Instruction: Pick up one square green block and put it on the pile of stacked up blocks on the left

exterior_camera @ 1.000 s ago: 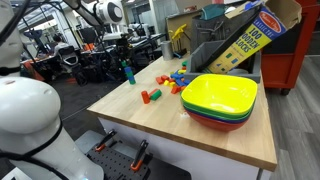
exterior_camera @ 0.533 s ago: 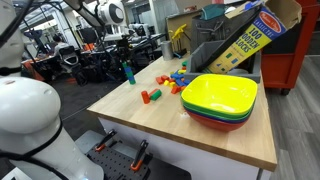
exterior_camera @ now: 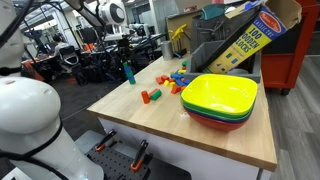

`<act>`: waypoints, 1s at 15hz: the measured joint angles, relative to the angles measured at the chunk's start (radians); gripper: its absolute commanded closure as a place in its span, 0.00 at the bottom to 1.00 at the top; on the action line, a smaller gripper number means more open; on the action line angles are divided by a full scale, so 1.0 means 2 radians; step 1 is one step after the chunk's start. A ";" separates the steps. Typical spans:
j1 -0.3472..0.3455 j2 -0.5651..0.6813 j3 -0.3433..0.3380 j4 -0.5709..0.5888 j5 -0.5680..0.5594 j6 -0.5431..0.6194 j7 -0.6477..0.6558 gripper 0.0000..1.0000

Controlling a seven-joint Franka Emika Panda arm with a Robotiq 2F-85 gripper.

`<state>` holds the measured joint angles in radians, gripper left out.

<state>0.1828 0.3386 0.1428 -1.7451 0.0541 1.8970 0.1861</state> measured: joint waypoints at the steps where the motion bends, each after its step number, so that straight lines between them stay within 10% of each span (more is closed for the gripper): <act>1: 0.000 0.000 -0.001 0.000 0.000 -0.001 0.000 0.92; 15: 0.002 0.000 -0.006 0.002 0.006 -0.013 0.019 0.92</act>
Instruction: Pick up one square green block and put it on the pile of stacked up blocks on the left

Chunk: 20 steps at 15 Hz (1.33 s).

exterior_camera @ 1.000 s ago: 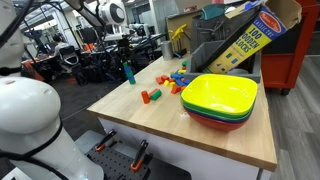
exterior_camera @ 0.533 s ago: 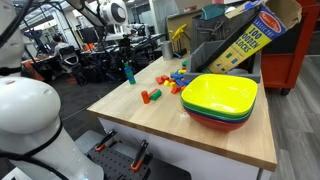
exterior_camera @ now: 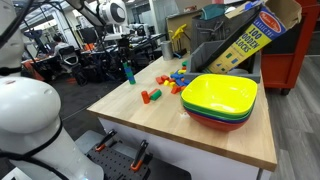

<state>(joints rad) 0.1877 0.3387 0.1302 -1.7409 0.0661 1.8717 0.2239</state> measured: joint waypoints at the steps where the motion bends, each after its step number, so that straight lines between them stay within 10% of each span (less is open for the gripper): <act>1: 0.001 0.000 0.000 0.000 0.001 -0.001 0.000 0.92; 20: 0.002 0.000 0.000 0.009 0.017 -0.002 0.010 0.92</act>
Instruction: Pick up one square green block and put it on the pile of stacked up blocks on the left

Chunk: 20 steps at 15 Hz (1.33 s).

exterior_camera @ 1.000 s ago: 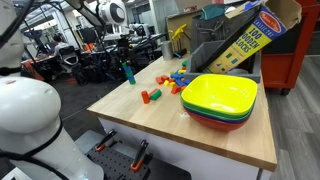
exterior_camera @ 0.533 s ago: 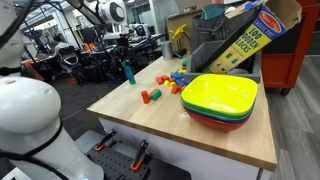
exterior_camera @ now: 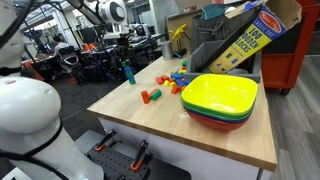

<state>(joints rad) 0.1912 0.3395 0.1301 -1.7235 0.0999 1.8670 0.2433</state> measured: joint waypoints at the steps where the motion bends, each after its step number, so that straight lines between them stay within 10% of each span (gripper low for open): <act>1: 0.000 0.000 0.000 0.000 0.000 0.000 0.000 0.92; 17: -0.001 0.008 -0.004 0.002 0.000 0.000 0.000 0.92; 19: -0.001 0.008 -0.004 0.002 0.000 0.000 0.000 0.42; 20: -0.001 0.008 -0.004 0.002 0.002 0.000 0.000 0.40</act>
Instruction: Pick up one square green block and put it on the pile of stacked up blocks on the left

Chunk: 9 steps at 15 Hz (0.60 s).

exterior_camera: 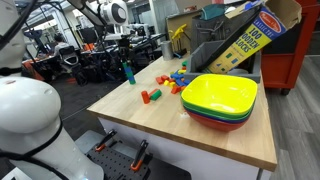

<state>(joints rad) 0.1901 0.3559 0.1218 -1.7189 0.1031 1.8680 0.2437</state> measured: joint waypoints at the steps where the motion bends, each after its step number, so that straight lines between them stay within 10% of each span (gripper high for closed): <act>1: 0.000 0.000 0.000 0.000 0.002 0.000 0.000 0.34; 5: 0.000 0.000 0.000 0.000 0.013 0.000 0.000 0.03; 9: -0.001 0.000 0.000 0.000 0.020 0.000 0.000 0.00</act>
<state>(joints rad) 0.1880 0.3563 0.1216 -1.7183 0.1425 1.8681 0.2437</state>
